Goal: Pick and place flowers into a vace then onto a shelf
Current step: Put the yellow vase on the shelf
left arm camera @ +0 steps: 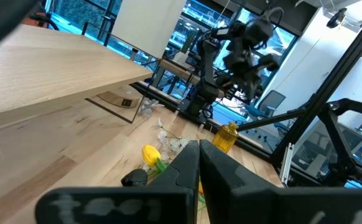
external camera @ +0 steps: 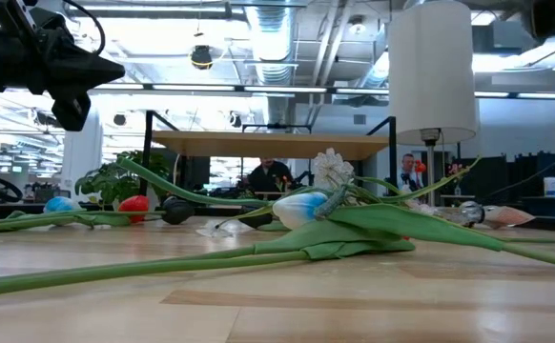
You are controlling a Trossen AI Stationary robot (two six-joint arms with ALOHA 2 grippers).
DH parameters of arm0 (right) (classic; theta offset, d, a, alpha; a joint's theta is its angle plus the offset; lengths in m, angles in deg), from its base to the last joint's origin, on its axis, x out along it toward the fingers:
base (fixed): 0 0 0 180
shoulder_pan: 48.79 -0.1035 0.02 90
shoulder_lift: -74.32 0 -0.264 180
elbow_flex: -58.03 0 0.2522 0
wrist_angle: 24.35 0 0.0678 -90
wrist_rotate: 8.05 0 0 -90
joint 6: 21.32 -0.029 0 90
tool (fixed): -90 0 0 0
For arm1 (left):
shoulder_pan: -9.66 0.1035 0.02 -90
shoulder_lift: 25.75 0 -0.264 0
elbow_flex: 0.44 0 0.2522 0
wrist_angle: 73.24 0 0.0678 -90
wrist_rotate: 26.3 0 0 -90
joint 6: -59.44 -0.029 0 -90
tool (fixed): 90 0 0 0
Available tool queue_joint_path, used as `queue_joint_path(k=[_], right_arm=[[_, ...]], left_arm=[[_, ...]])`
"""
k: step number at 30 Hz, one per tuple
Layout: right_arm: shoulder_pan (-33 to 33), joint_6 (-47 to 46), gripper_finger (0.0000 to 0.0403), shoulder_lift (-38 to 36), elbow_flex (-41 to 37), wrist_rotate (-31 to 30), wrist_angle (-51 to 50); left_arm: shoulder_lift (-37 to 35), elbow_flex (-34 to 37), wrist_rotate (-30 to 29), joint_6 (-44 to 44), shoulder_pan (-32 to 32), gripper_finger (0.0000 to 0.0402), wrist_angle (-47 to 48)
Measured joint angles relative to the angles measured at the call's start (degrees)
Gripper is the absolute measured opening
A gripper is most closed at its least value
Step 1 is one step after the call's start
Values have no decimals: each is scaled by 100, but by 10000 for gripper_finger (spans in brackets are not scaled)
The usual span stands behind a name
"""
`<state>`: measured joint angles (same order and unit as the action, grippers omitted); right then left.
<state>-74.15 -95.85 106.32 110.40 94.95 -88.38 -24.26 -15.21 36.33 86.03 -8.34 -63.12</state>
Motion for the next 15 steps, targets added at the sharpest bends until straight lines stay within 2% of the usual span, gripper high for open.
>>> queue_joint_path(k=[7,15], right_arm=[[-762,-1159,0,347,2,-1001,-669],[-1292,-2071,0,1193,21,-1196,-1018]], left_arm=[[2,1,0,0,-2,0,0],[2,0,0,0,-2,0,0]])
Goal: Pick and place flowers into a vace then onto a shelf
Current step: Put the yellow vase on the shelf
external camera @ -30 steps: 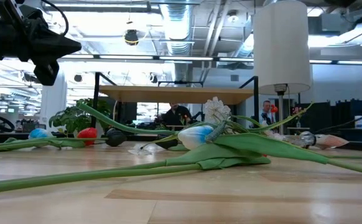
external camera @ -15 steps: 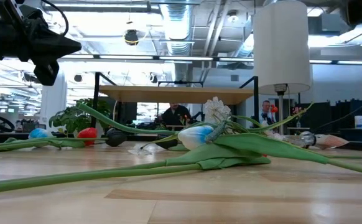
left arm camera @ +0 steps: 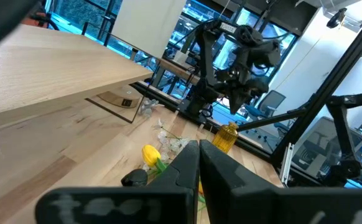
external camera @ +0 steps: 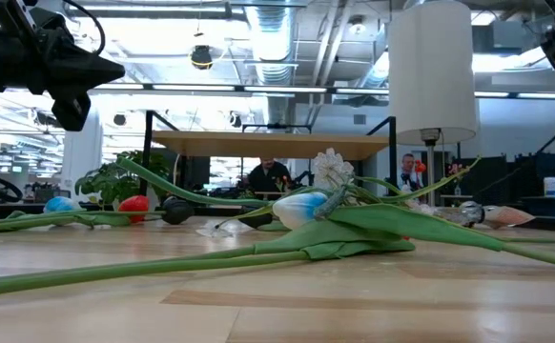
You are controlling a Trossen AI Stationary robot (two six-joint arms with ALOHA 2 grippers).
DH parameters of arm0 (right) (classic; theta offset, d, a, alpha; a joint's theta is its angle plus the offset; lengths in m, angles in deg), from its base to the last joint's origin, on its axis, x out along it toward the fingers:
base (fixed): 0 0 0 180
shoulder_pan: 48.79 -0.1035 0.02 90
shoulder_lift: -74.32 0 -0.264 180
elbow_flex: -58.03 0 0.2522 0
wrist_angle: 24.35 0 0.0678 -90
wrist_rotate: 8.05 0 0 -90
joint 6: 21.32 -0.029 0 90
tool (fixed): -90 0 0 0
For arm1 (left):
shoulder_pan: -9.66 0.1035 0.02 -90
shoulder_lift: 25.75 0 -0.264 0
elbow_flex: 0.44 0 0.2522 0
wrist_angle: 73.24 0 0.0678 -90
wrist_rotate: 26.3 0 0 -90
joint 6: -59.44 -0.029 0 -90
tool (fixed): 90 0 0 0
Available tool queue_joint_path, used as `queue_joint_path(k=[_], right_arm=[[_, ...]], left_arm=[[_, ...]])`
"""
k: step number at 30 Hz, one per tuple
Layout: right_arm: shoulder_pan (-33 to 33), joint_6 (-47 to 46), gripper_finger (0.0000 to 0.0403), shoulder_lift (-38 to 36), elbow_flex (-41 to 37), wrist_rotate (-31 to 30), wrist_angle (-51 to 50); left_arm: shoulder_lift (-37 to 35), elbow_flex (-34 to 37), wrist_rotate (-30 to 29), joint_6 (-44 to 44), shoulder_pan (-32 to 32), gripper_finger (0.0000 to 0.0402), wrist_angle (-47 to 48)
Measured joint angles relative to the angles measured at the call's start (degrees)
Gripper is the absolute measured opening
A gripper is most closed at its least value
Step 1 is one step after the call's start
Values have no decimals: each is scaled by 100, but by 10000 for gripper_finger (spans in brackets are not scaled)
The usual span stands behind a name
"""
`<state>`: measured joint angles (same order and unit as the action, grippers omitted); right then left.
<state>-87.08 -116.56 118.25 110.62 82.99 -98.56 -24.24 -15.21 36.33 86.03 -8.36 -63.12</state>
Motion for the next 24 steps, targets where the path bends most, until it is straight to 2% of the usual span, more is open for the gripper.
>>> queue_joint_path(k=[8,13,19,24], right_arm=[[-60,-717,0,1038,1011,-402,-910],[-73,-822,0,1477,1521,-433,-967],[-69,-688,5,1910,1537,-57,-1024],[-132,-501,53,2221,1537,286,-1004]], left_arm=[[0,1,0,0,2,0,2],[0,-1,0,0,0,0,0],[0,0,0,0,0,0,0],[0,1,0,0,2,0,2]])
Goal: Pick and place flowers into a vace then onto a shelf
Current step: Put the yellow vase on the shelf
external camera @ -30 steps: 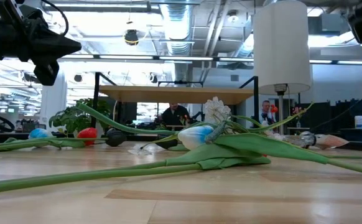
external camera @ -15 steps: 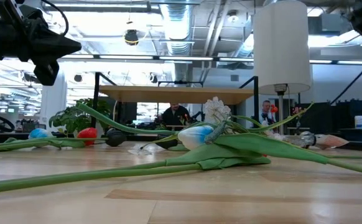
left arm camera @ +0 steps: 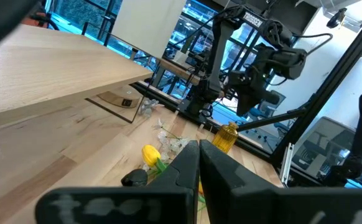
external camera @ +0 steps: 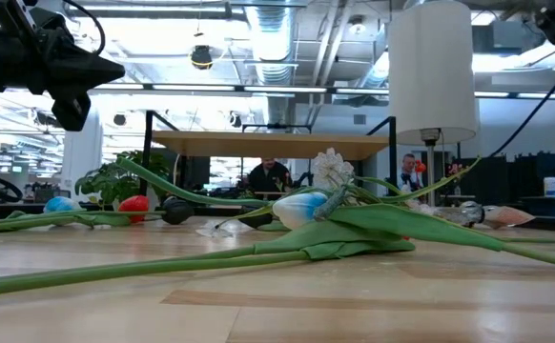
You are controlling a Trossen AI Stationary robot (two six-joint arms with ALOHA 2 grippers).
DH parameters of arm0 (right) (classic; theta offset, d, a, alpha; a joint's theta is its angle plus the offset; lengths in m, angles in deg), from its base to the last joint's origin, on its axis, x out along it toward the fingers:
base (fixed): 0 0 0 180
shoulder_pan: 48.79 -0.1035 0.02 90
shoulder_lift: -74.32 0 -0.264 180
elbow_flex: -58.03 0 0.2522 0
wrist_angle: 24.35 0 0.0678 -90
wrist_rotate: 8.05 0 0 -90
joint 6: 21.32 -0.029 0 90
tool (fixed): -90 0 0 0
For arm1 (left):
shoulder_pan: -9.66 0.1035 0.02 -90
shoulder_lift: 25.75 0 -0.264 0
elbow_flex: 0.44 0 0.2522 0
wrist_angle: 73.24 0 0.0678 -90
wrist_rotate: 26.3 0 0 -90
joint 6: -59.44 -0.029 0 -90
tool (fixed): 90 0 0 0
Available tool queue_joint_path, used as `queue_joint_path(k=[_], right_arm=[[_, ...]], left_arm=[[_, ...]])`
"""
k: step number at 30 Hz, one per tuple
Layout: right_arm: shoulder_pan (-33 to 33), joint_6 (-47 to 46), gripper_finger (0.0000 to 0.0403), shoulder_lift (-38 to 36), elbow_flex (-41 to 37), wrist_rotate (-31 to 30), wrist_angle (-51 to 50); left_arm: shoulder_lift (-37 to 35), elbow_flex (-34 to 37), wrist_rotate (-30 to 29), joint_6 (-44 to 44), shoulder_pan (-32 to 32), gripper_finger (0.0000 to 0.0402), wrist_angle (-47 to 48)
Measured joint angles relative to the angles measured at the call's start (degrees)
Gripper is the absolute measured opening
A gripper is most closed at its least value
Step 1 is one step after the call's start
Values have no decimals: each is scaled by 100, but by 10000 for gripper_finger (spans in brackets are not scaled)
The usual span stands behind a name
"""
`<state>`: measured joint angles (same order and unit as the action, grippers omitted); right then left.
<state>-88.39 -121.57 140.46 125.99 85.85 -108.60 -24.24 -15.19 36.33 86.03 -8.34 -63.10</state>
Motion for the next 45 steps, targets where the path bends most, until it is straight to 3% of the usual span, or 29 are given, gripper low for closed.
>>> queue_joint_path(k=[10,16,36,45], right_arm=[[-319,177,214,374,-4,0,-7],[-329,312,272,520,-7,-168,-129],[419,1545,280,1197,-8,-78,280],[475,1825,233,1197,-9,178,191]], left_arm=[[-1,-1,0,0,-1,0,0],[0,0,0,0,0,0,-2],[0,-2,0,0,-1,0,0],[0,-2,0,0,-1,0,-2]])
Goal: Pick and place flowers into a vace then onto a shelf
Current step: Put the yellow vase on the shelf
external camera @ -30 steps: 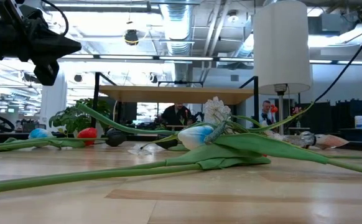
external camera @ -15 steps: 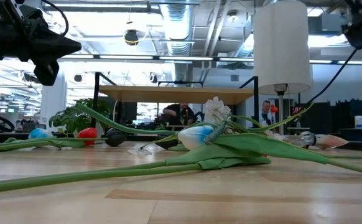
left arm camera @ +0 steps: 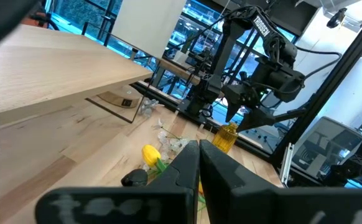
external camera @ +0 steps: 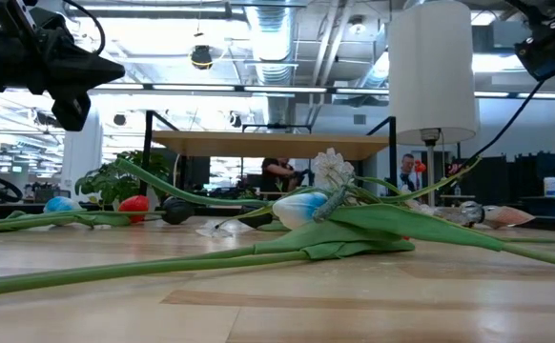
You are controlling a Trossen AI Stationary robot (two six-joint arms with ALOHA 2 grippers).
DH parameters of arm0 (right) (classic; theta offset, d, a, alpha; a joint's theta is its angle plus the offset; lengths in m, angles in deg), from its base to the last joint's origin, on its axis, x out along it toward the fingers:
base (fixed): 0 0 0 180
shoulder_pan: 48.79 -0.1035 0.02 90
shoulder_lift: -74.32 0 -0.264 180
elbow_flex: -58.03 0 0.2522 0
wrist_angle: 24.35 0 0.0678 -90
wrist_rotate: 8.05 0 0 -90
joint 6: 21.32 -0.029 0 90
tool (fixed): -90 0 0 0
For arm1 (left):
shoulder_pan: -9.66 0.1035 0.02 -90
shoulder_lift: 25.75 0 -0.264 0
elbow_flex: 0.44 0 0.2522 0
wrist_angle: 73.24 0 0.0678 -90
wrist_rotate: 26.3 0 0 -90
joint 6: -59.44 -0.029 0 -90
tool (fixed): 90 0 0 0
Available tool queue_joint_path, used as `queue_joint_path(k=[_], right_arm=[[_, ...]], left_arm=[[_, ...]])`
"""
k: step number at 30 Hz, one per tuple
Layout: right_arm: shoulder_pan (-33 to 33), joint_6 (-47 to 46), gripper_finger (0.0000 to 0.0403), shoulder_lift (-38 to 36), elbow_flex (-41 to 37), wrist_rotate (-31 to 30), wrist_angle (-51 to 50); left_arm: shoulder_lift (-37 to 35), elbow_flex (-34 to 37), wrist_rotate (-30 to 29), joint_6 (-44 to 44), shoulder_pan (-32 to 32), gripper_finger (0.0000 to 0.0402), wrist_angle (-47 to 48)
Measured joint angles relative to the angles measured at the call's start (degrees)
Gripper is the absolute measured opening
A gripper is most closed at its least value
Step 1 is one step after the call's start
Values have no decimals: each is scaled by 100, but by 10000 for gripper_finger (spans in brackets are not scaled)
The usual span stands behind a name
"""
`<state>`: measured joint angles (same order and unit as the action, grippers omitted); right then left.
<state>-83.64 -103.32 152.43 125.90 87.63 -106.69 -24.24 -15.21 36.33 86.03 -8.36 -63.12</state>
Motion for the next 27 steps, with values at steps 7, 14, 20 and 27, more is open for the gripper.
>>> queue_joint_path(k=[7,14,20,27], right_arm=[[-92,56,193,0,0,45,8],[-90,57,171,-2,0,87,14],[-90,120,164,-7,0,149,5],[-92,149,151,-21,0,133,8]], left_arm=[[-1,1,0,0,0,0,2],[0,0,0,0,0,0,1],[-2,2,0,0,1,0,1],[0,2,0,0,-1,0,2]])
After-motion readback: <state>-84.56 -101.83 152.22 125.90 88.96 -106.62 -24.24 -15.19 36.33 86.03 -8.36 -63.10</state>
